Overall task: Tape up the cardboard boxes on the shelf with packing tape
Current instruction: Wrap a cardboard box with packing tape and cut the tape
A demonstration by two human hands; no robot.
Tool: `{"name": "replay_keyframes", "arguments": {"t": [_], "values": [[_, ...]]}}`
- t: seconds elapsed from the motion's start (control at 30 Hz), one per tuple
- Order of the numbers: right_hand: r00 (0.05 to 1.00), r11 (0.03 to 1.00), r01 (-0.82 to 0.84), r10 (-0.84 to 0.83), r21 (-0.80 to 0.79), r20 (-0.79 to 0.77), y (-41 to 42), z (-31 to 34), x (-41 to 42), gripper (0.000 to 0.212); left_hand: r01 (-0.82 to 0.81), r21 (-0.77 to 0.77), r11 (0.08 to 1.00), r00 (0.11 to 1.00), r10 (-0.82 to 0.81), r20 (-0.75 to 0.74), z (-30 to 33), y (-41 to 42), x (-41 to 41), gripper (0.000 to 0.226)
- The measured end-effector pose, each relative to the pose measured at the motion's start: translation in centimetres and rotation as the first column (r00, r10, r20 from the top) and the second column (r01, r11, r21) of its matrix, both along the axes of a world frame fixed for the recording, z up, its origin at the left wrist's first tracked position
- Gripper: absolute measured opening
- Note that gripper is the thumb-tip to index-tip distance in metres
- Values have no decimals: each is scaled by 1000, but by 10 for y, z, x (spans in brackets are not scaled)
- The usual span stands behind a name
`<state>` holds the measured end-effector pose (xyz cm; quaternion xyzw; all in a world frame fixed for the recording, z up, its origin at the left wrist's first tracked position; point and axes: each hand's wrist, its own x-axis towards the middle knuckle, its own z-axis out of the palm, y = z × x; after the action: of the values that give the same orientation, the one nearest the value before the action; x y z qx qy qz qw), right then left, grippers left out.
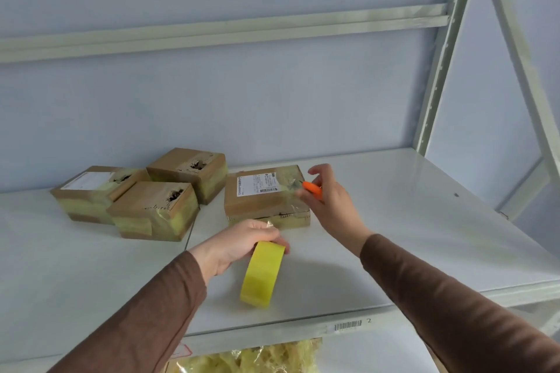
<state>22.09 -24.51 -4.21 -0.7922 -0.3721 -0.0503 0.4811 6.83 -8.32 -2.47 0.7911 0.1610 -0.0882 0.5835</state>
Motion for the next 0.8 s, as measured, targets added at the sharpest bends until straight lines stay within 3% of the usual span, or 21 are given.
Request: {"name": "replay_keyframes", "arguments": {"t": [0.07,0.17,0.27,0.37,0.53,0.67,0.73,0.8], "values": [[978,986,-97,120,136,-173,1,7,-25,57,71,132,989,995,-79,57,10,9,-17,32],[880,945,-301,327,128,-344,16,12,-53,73,88,272,958,989,-116,90,20,19,-38,32],[829,885,-464,441,17,-345,37,11,-75,78,79,336,939,987,-120,104,27,25,-53,30],[780,832,-554,530,27,-332,59,5,-93,76,98,389,916,985,-144,92,28,36,-65,32],[740,811,-564,579,152,-343,83,-7,-111,43,47,377,925,996,-73,55,21,60,-83,30],[792,841,-509,541,183,-283,99,-17,-124,18,25,415,909,999,-40,28,21,69,-98,31],[841,883,-427,467,196,-273,108,-21,-131,19,-17,507,862,1000,5,24,18,81,-102,33],[845,900,-359,426,246,-323,120,-26,-139,15,13,691,723,1000,10,-29,16,94,-107,30]]}}
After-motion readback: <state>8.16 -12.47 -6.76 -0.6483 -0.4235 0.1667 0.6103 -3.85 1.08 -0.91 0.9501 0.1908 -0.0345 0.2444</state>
